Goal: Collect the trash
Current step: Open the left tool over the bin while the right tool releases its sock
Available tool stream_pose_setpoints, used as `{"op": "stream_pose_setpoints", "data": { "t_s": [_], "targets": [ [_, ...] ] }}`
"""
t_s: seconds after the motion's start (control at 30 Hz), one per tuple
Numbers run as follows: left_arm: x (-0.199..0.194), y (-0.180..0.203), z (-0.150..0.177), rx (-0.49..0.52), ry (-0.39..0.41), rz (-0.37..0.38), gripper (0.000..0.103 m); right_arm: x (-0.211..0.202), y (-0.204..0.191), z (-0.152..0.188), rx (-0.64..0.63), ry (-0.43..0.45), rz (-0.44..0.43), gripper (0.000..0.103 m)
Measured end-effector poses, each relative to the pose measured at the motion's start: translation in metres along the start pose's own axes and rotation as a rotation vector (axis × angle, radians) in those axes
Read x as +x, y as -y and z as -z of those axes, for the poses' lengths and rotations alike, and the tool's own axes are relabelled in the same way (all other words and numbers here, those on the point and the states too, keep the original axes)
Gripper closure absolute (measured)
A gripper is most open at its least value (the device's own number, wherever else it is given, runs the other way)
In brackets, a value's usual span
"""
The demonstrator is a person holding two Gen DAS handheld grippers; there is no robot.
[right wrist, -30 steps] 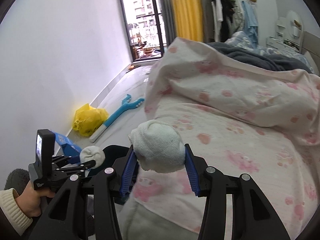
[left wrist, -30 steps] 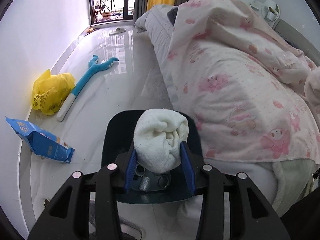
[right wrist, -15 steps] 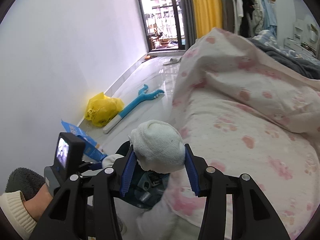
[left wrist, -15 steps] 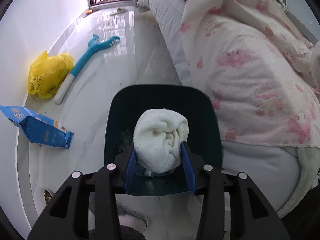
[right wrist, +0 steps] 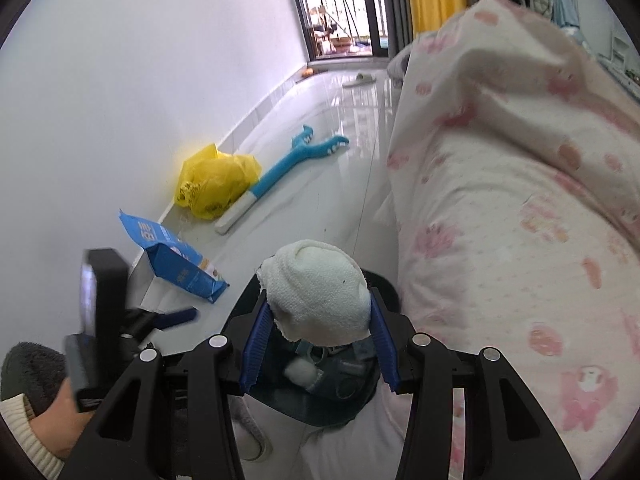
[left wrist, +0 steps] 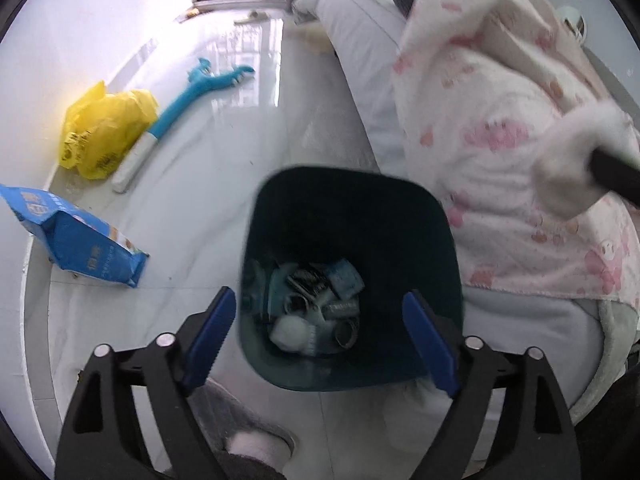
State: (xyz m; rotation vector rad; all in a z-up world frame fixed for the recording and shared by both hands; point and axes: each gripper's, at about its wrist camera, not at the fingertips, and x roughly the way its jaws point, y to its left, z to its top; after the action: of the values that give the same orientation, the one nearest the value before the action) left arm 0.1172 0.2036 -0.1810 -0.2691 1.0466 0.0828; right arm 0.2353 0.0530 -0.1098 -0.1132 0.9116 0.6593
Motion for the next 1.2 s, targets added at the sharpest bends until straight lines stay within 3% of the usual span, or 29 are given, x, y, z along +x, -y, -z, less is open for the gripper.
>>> {"op": "stream_pose_setpoints", "data": {
  "t_s": [0.43,0.63,0.83,0.93,1.03,1.2],
  "targets": [
    [-0.079,-0.020,-0.007,0.054,0.254,-0.028,0.012,0.071,0.005,0.018,0.085,-0.133,-0.005,0.055],
    [-0.112,-0.027,-0.009,0.057,0.351,0.000,0.011,0.095,-0.005,0.024,0.063,-0.173,0.001,0.054],
    [-0.139,-0.031,-0.011,0.049,0.457,-0.079,0.006,0.118,-0.016,0.028,0.046,-0.212,0.014,0.053],
    [-0.149,-0.035,-0.014,0.021,0.477,-0.082,0.006,0.130,-0.019,0.030,0.025,-0.237,0.029,0.048],
    [-0.161,-0.036,-0.018,-0.006,0.503,-0.081,0.004,0.135,-0.017,0.033,0.027,-0.260,0.037,0.029],
    [-0.174,-0.032,-0.020,-0.001,0.536,-0.081,0.003,0.124,-0.012,0.027,0.053,-0.232,0.036,0.025]
  ]
}}
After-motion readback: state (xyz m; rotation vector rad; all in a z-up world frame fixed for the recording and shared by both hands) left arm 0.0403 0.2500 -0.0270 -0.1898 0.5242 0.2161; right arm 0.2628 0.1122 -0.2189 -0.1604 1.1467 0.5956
